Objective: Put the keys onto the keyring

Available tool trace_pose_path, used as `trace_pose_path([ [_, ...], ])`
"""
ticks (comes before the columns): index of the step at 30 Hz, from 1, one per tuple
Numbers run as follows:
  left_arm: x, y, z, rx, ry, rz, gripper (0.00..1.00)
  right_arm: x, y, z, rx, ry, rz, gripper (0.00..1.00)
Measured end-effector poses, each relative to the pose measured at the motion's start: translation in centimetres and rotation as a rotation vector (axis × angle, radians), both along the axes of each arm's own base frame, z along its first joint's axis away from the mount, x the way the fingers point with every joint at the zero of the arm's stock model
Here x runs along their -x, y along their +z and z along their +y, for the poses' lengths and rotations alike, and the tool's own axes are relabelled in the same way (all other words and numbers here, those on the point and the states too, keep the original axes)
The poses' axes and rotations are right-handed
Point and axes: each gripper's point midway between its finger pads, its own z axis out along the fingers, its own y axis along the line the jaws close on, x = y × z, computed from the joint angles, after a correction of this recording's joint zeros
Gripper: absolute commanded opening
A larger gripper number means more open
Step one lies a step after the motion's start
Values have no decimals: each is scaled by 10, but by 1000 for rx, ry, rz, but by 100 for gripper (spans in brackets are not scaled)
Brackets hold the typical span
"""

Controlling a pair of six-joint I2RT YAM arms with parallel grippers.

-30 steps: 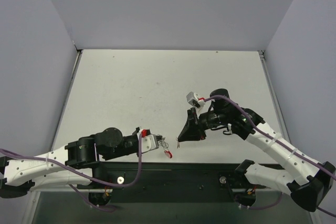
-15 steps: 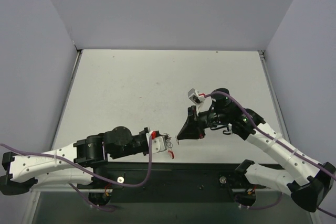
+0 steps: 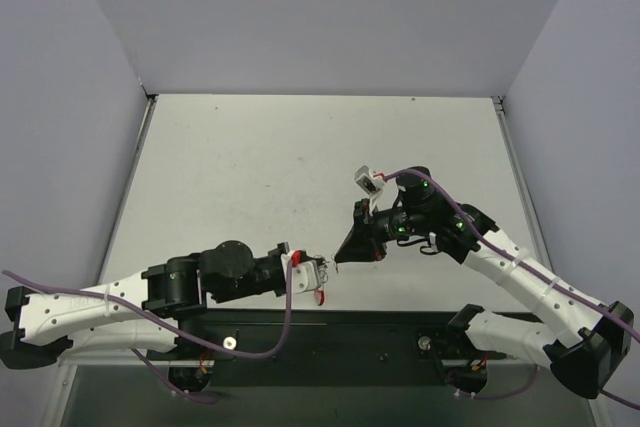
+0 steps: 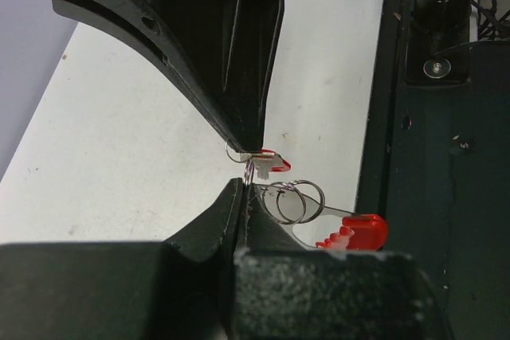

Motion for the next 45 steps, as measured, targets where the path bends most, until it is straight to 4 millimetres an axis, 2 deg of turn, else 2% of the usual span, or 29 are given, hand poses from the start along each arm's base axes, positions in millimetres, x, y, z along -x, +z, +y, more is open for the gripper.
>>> trace_pose_path([
  [12, -7, -4, 0, -16, 40, -7, 0, 6, 8, 7, -6, 10, 6, 0],
  [34, -11, -2, 3, -11, 75, -9, 0, 7, 9, 13, 7, 1, -4, 0],
  [45, -16, 3, 9, 6, 111, -21, 0, 10, 21, 15, -17, 12, -3, 0],
])
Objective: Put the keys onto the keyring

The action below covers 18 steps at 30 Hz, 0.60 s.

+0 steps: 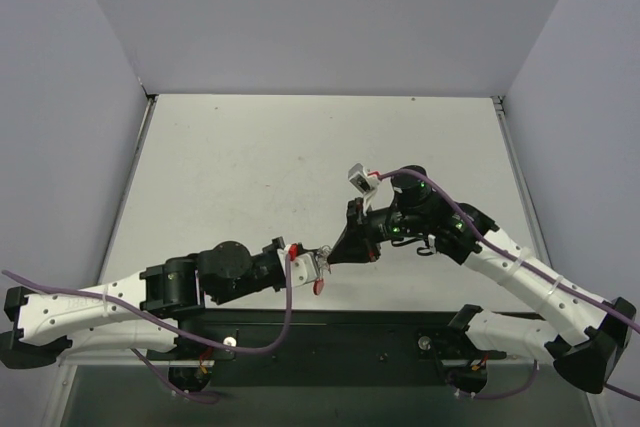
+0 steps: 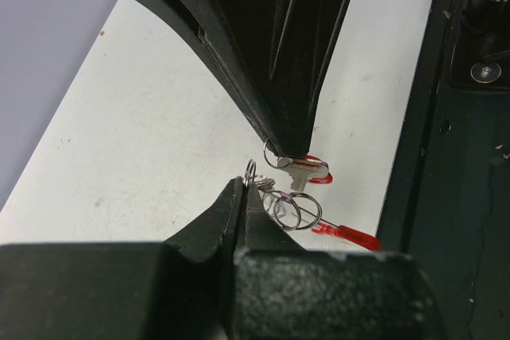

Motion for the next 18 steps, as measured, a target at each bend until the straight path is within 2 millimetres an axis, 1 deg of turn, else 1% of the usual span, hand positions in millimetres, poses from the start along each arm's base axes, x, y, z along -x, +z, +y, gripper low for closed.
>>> trace_pose_path([
  [4, -2, -1, 0, -6, 10, -2, 0, 4, 4, 2, -14, 17, -2, 0],
  [13, -3, -4, 0, -13, 15, -1, 0, 4, 6, 2, -20, 15, -5, 0],
  [15, -2, -3, 2, -6, 11, -2, 0, 3, 6, 1, -20, 12, -5, 0],
  [18, 2, 6, 6, 25, -6, -4, 0, -1, 6, 0, -20, -1, -6, 0],
])
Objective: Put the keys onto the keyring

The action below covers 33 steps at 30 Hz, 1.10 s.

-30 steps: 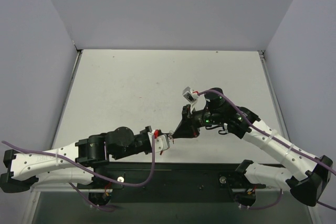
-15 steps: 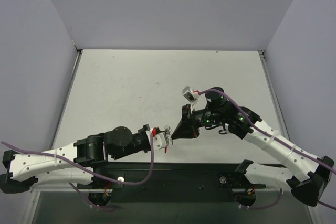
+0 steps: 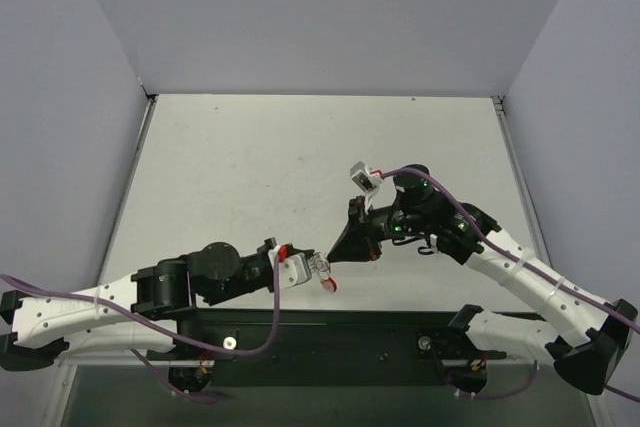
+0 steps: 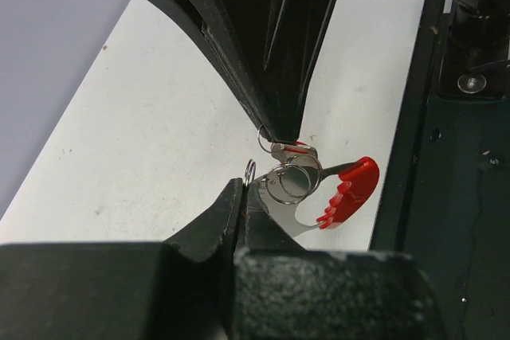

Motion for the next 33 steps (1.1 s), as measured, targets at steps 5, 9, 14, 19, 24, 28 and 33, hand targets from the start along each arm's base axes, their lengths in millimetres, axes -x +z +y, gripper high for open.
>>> trace_pose_path([
  [5, 8, 11, 5, 47, -40, -1, 0, -3, 0, -1, 0, -11, 0, 0],
  [9, 11, 11, 3, 47, -57, 2, 0, -3, 0, -1, 0, -11, 0, 0],
  [14, 10, 3, -2, 18, -60, 9, 0, -4, -1, 0, 2, -10, 3, 0],
  [19, 10, -1, -4, 4, -59, 12, 0, -1, -1, 2, 4, -1, 12, 0],
  [24, 10, -4, -4, -1, -59, 13, 0, 3, -2, 6, 7, 13, 16, 0],
  [28, 9, -6, -3, -5, -57, 14, 0, 2, -4, 7, 10, 12, 17, 0],
  [33, 7, -5, -3, -3, -43, 11, 0, 1, 0, 8, 6, 7, 7, 0],
])
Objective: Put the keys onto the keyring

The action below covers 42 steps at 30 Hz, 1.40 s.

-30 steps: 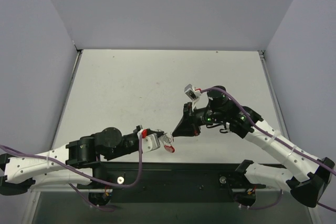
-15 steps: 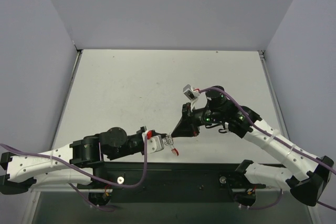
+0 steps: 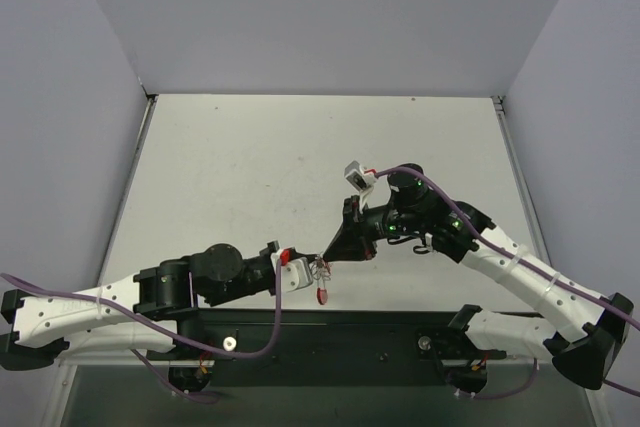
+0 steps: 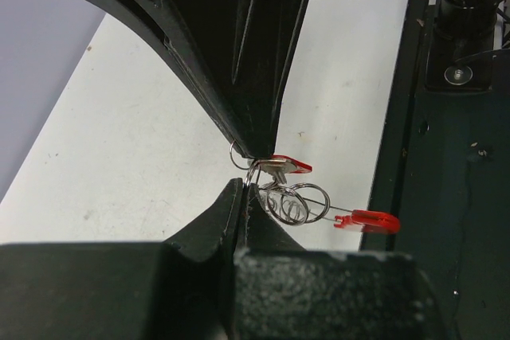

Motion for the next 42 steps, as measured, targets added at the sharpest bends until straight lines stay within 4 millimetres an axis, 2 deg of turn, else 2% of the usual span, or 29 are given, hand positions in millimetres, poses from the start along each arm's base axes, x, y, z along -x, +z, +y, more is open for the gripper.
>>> trace_pose_path([
  [11, -10, -5, 1, -21, 61, -10, 0, -5, 0, 0, 8, -28, -10, 0],
  [23, -17, 0, 4, -4, 107, -21, 0, -9, 5, 1, 1, -44, -23, 0],
  [42, -31, -9, -1, -31, 195, -20, 0, -18, 2, 1, 19, -104, -18, 0],
])
